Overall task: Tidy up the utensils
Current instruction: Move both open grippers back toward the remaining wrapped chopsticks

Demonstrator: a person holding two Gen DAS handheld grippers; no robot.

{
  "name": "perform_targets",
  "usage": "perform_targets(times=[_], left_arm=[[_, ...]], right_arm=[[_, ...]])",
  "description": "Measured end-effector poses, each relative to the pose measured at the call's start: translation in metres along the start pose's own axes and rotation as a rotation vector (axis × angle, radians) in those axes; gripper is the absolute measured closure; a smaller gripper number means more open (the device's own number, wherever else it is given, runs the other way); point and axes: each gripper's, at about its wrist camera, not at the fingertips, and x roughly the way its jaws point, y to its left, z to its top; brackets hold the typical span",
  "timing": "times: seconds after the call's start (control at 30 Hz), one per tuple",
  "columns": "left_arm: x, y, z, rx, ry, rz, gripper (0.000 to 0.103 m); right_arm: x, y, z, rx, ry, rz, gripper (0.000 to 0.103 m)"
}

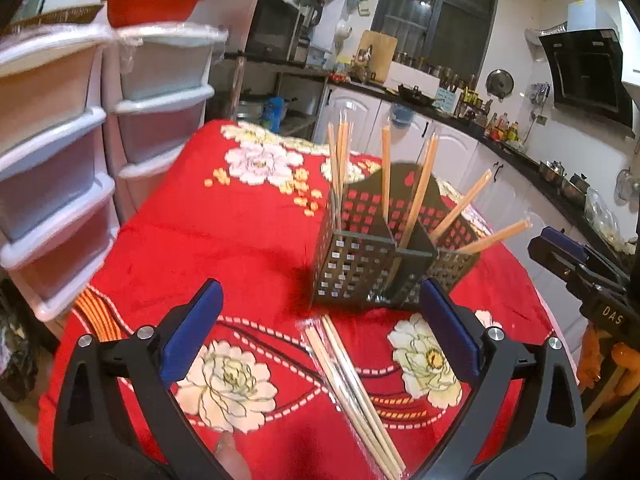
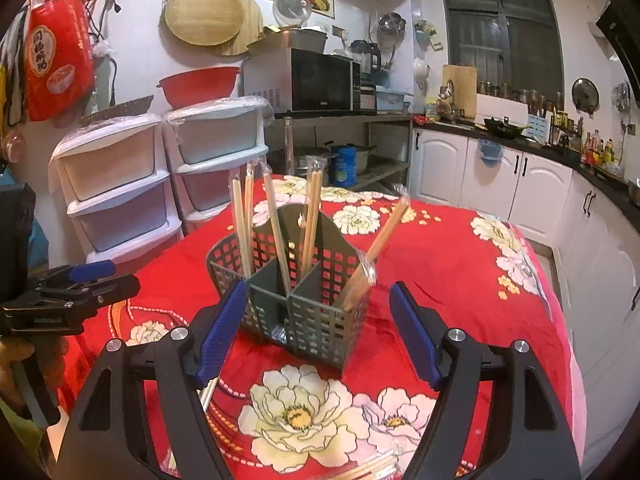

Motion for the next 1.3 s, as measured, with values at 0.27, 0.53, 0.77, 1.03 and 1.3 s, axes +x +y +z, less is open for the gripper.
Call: perform_targets(times=[0.27, 0.53, 0.77, 1.03, 1.3], left_arm=[[0.01, 0.003, -0.019, -0.01, 0.04, -0.003, 0.013], [0.022, -0.002, -0.033, -0.005, 0.08, -0.018, 0.013], [0.032, -0.005, -0.048, 0.011, 0.125, -0.015, 0.013], [0.042, -0.003, -0.063, 0.004, 0.163, -0.014, 0.015], [0.058, -0.002, -0.072, -0.021, 0.219, -0.053, 0.047]], right_arm=[[-0.001, -0.009, -0.02, 0.021, 0.041, -0.015, 0.032], [-0.004, -0.022, -0.039, 0.045, 0.074, -0.039, 0.032], [-0.001, -0.029, -0.06, 0.065, 0.125, -0.043, 0.032], [0.004, -0.034, -0.08, 0.088, 0.172, -0.025, 0.032], [0.01, -0.047, -0.095, 0.114, 0.225, -0.017, 0.032]])
